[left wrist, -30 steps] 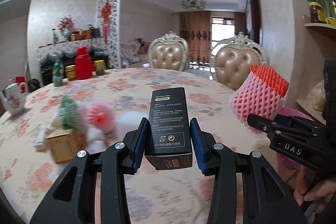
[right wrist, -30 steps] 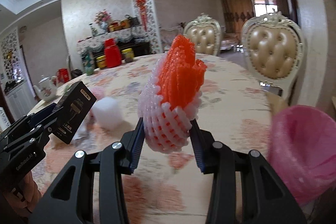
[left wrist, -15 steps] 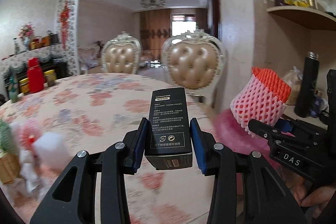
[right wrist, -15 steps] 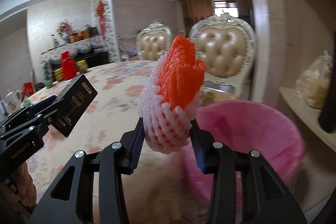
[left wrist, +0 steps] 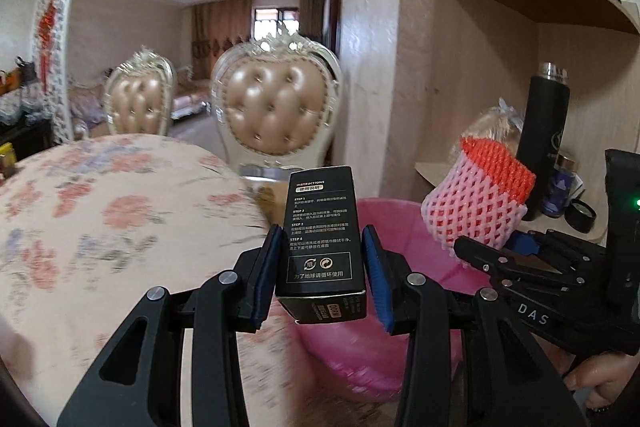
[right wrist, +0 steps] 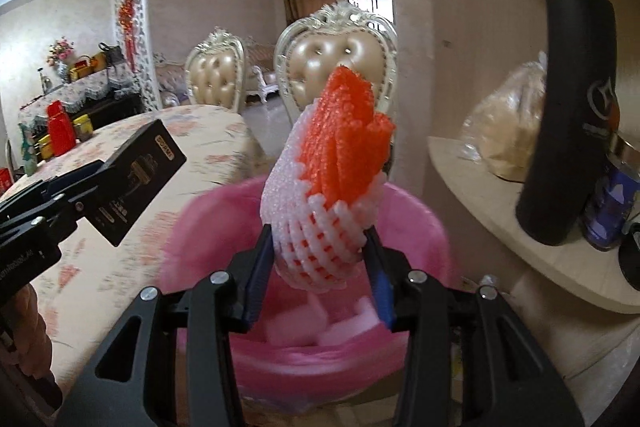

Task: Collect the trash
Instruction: 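Carry both items to the pink bin and open both tools, then move both tools back over the table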

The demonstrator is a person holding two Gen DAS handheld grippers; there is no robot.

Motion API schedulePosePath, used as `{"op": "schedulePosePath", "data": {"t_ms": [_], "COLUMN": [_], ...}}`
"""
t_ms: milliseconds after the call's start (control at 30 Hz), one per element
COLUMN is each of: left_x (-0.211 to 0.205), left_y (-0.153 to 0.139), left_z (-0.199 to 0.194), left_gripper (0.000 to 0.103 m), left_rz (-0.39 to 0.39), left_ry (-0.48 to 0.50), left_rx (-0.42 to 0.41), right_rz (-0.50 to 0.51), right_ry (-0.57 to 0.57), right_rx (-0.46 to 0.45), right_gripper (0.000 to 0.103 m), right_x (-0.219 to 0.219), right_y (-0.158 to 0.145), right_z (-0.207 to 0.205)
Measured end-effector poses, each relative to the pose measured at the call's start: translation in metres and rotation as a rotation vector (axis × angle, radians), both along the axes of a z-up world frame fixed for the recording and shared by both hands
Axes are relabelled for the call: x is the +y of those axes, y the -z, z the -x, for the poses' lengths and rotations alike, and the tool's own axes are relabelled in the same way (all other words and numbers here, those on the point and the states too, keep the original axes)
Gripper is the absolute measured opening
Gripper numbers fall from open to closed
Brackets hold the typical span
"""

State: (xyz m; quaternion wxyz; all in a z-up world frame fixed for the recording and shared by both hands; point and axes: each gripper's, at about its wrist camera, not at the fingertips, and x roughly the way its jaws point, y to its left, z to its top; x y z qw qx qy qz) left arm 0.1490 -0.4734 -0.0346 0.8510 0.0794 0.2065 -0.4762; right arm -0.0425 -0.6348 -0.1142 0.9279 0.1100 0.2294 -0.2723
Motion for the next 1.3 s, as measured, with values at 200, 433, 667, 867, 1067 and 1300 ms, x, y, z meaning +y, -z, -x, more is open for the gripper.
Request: {"op": "schedulePosePath", "data": {"t_ms": [200,433,667,867,1067,1300], "left_x": [-0.041,-0.046,0.005,0.060,0.133,0.255], "left_y": [0.016,0.020,0.003,0.000,-0.005,-0.017], "left_z": [-0.012,-0.022,-0.030,-0.038,-0.032,-0.028], "left_gripper": [0.040,0.088,0.094,0.094,0.097,0.097], "left_rz": [-0.012,-0.011,0.025,-0.052,-0.087,-0.051], "left_ry": [0.052,0.025,-0.107,-0.221,-0.302,-0.432], "left_rx": [0.052,0.062,0.049,0.030,-0.033,-0.015], "right_rz": [0.003,0.018,0.014,-0.017,-0.021,-0.035], "right_ry": [-0.022,-0.014,0.009,-0.009,-0.111,-0.368], "right_rx": [0.014,0.008,-0.015,0.007,0.005,0.027], "right_gripper": [0.049,0.068,0.069,0.074,0.074,0.076], "right_x": [-0.020,-0.026,-0.015,0.000,0.045,0.139], "right_y": [0.005,0.003,-0.006,-0.004,-0.012,-0.014], "right_z": [-0.001,0.006,0.021,0.007,-0.017,-0.072]}}
